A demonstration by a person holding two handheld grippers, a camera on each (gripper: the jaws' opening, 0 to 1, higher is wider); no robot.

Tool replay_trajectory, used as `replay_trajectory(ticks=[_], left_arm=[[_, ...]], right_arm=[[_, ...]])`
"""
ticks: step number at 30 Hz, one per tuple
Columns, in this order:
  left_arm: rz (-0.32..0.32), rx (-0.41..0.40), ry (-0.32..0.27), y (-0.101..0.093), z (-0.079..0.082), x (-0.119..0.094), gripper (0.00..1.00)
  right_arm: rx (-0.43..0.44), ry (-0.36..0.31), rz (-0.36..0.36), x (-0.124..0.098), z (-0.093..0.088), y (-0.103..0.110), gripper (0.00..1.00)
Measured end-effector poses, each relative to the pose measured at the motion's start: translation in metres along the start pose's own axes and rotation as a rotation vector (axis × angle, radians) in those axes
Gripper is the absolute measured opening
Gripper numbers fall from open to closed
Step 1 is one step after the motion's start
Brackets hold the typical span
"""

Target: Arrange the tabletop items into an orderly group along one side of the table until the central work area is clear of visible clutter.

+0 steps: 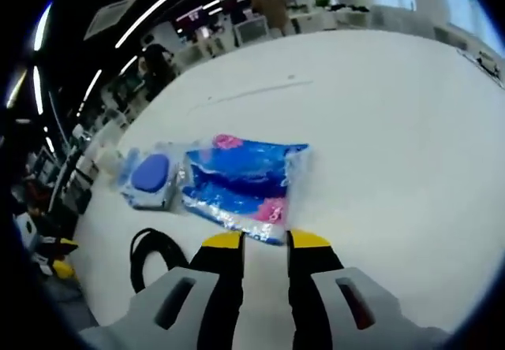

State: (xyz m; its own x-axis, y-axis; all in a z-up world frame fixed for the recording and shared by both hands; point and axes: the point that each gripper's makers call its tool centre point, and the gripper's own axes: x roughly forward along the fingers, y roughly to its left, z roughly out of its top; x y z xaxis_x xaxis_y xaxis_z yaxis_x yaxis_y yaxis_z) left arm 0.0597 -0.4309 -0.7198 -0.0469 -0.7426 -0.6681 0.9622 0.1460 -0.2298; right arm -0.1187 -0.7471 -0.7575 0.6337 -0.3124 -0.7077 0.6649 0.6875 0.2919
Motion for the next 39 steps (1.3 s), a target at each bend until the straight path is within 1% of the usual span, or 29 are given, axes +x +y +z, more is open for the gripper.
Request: replay_trajectory(ticks=[2,4,6,9,12,13,14,19,28,29,31,39], left_arm=[[0.001,-0.003,-0.003,0.001,0.000,-0.001,0.47],[0.002,0.001,-0.003,0.002,0.001,-0.004,0.47],[0.004,0.002,-0.004,0.003,0.000,-0.005,0.47],[0.012,-0.003,-0.004,0.007,-0.001,-0.009,0.47],[0.018,-0.006,-0.003,0.009,-0.003,-0.012,0.47],[0.020,-0.008,-0.002,0.010,-0.004,-0.013,0.47],[0.022,-0.008,-0.001,0.011,-0.005,-0.014,0.47],[0.031,-0.013,-0.003,0.013,-0.006,-0.019,0.47],[0.035,-0.017,0.000,0.014,-0.009,-0.021,0.47],[0.036,-0.016,0.000,0.014,-0.009,-0.022,0.47],[0.036,-0.017,0.000,0.014,-0.010,-0.022,0.47],[0.037,-0.013,0.005,0.012,-0.011,-0.024,0.46]], right_arm=[[0.019,-0.010,-0.005,-0.001,-0.001,-0.001,0.20],[0.032,-0.019,-0.026,-0.001,0.000,-0.007,0.19],[0.053,-0.032,-0.046,0.001,0.005,-0.015,0.19],[0.064,-0.047,-0.054,0.003,0.011,-0.017,0.16],[0.060,-0.058,-0.051,0.008,0.020,-0.018,0.10],[0.051,-0.061,-0.054,0.009,0.022,-0.020,0.05],[0.046,-0.061,-0.055,0.009,0.023,-0.021,0.02],[0.048,-0.059,-0.064,0.007,0.026,-0.029,0.01],[0.066,-0.064,-0.073,0.006,0.029,-0.040,0.00],[0.067,-0.065,-0.075,0.006,0.030,-0.046,0.00],[0.064,-0.066,-0.074,0.007,0.031,-0.045,0.00],[0.106,-0.087,-0.079,0.012,0.037,-0.044,0.00]])
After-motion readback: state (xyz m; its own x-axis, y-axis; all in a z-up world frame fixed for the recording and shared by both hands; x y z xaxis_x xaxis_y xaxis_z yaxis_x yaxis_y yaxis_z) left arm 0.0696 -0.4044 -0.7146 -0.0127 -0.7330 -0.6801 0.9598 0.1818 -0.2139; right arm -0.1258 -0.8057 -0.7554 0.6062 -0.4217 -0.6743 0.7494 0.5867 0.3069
